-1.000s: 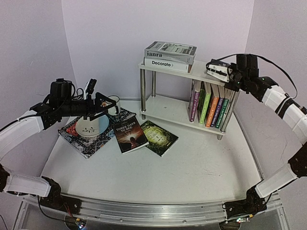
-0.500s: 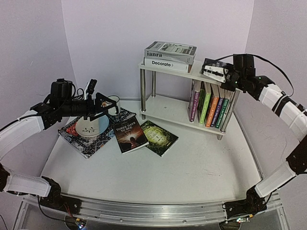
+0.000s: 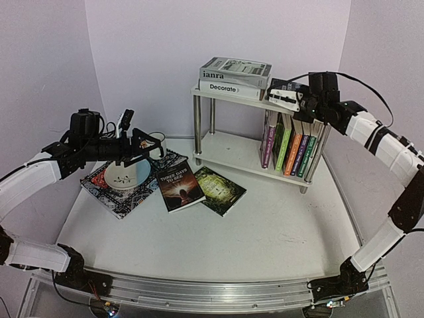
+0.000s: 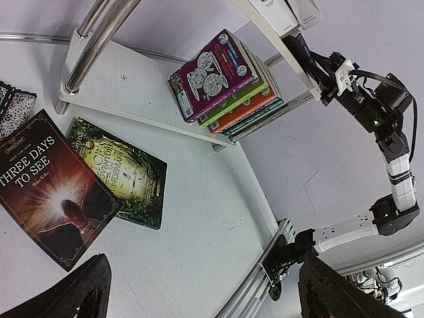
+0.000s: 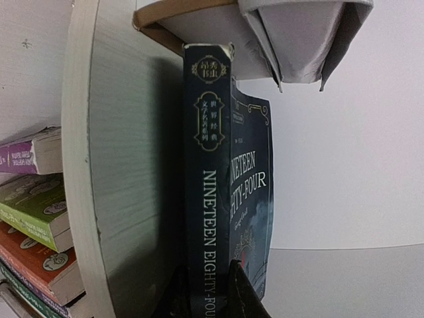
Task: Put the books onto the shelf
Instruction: Place the book on the shelf.
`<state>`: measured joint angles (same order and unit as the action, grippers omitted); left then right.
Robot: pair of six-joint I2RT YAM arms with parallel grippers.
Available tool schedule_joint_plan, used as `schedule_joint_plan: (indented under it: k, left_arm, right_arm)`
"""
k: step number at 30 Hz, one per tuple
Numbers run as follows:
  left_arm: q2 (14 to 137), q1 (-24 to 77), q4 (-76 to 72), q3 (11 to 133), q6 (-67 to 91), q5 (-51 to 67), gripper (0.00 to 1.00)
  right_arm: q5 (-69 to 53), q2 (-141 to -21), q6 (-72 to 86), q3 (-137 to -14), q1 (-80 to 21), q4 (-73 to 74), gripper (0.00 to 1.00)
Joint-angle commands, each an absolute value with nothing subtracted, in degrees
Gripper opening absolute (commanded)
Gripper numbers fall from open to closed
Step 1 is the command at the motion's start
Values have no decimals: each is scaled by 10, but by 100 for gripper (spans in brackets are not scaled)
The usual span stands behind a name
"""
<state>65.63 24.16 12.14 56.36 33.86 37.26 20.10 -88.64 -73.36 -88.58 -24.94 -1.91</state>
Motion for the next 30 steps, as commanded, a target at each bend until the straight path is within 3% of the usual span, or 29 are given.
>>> schedule_joint_plan:
  k: [1, 30]
  left_arm:
    - [644, 239, 119, 578, 320, 369, 100]
    - [641, 239, 123, 577, 323, 374, 100]
  right_arm:
    - [218, -886, -725, -912, -264, -51, 0]
    - [283, -860, -735, -891, -250, -52, 0]
